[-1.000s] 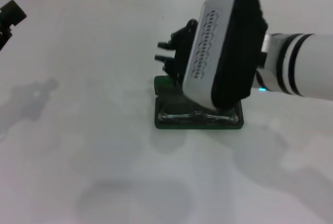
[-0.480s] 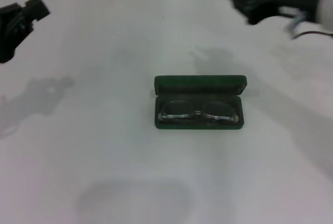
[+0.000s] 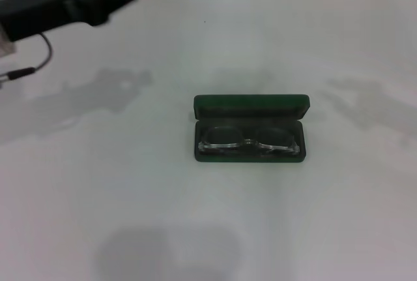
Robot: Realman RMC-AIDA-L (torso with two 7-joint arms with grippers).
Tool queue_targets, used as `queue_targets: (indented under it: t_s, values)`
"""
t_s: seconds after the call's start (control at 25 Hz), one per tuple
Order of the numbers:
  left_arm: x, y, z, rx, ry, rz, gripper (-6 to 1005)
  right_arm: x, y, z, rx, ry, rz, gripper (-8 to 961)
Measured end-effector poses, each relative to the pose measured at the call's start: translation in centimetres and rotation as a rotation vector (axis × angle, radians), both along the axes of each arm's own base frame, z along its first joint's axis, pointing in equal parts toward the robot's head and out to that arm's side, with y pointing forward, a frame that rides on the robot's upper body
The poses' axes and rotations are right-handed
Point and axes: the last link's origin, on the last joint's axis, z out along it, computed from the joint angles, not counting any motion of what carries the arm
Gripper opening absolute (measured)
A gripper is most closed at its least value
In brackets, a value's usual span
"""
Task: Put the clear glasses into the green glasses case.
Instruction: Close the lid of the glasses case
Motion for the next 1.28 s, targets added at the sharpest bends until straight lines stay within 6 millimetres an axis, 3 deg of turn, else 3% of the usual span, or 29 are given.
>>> queue_targets:
  t_s: [0.08, 0.12, 0.16, 0.44, 0.48, 0.68, 0.92, 1.2, 1.28]
  values:
    - [1.0, 0.7, -1.4, -0.054, 0.063, -0.012, 60, 2.2, -1.6, 0.8, 0.043, 0.006, -0.024, 213]
    - [1.4, 0.9, -2.0, -0.073, 0.088, -0.017, 66, 2.2, -1.6, 0.8, 0.043, 0.006, -0.024, 237]
    - [1.7, 1.0, -2.8, -0.090, 0.113, -0.021, 71, 4.5, -3.2, 1.5, 0.117, 0.019, -0.101, 260]
    - [2.2, 1.6, -7.8, -0.145, 0.257, 0.027, 138, 9.4, -6.4, 2.8, 0.258, 0.080, -0.247, 388]
    - [2.5, 1.7, -8.5, -0.148, 0.278, 0.025, 139, 10.8, -7.4, 3.0, 0.299, 0.090, -0.291, 405]
    - [3.8, 2.4, -11.4, -0.176, 0.357, 0.021, 176, 13.0, -8.6, 2.6, 0.342, 0.124, -0.366, 437]
    - [4.9, 2.7, -13.5, -0.189, 0.455, -0.021, 247, 14.3, -8.6, 1.5, 0.333, 0.145, -0.410, 437]
    - [5.9, 2.7, -14.4, -0.196, 0.474, -0.037, 347, 14.7, -7.3, 0.1, 0.309, 0.149, -0.427, 436]
    - [6.0, 2.8, -14.4, -0.198, 0.472, -0.032, 292, 14.7, -6.9, -0.2, 0.304, 0.149, -0.427, 436]
